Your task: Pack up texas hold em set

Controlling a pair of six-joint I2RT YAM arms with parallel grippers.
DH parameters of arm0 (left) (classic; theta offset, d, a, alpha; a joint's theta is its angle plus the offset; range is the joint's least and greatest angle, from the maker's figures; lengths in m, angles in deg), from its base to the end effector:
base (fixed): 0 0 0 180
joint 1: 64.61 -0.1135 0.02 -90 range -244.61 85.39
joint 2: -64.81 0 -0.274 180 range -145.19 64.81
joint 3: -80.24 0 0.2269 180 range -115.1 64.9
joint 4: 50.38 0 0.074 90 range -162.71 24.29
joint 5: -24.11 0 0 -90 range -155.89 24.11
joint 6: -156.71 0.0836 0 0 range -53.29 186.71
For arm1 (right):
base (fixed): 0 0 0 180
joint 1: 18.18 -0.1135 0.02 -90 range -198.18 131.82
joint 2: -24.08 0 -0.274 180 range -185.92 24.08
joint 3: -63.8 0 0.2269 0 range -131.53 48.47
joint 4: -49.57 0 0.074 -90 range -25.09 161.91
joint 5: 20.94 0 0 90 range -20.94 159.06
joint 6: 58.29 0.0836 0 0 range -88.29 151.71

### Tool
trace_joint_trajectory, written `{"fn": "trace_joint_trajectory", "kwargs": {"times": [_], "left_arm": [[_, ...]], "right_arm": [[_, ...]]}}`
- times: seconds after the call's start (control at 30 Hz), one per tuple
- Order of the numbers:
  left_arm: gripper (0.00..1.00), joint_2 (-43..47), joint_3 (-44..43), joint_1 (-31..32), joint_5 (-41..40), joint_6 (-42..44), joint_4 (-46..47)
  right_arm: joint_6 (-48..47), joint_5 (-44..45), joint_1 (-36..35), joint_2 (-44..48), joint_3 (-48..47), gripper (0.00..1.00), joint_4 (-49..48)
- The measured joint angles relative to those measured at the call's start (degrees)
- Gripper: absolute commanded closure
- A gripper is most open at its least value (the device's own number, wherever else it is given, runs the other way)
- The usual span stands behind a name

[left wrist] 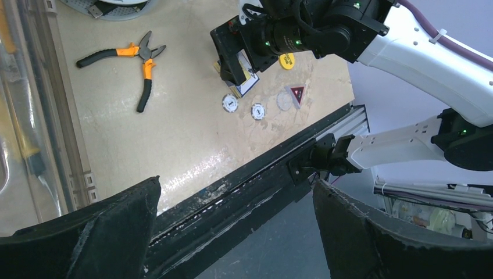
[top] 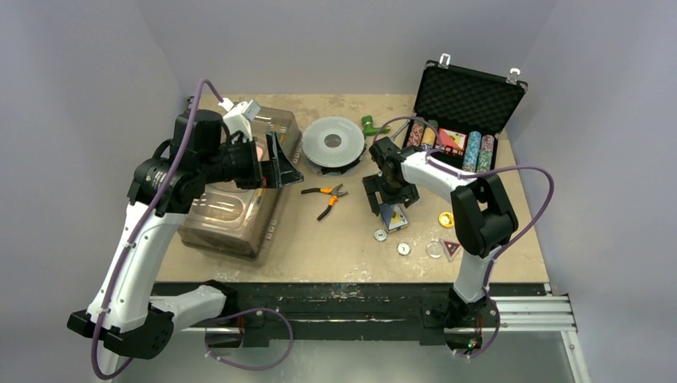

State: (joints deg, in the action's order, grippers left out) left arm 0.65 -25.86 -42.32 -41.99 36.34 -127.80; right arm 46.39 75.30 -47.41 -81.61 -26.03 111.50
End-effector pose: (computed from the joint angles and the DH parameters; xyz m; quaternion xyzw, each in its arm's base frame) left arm 0.1647 -0.1041 0.4244 0.0333 0.8742 -0.3637 0.3200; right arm 0.3060 0.1608 0.1617 -0.1200 0.9856 -0.0105 0.1187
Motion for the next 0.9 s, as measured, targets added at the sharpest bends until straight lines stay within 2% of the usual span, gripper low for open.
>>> {"fn": "trace_joint_trajectory", "kwargs": {"times": [0.3,0.57,0.67,0.8,0.9], "left_arm": [[0.0,-0.02,-0.5,0.0,0.11,0.0,-0.15],[0.0,-0.04,-0.55,0.0,0.22,-0.02,-0.15],[0.0,-0.04,-0.55,0.0,0.31,-0.04,-0.13],[0.0,-0.02,-0.52,0.0,0.39,-0.07,-0.09],[0.0,-0.02,-0.52,0.0,0.42,-0.07,-0.11]], "right_arm": [[-0.59,-0.22,-0.13,-1.11,0.57,0.2,-1.55],[-0.13,0.28,-0.55,-1.11,2.64,0.25,-2.21],[0.07,0.35,-0.68,-1.11,3.39,0.29,-2.25],[0.61,0.66,-0.76,-1.11,3.56,0.44,-2.45],[1.16,0.76,-0.76,-1.11,3.58,0.5,-2.47]]}}
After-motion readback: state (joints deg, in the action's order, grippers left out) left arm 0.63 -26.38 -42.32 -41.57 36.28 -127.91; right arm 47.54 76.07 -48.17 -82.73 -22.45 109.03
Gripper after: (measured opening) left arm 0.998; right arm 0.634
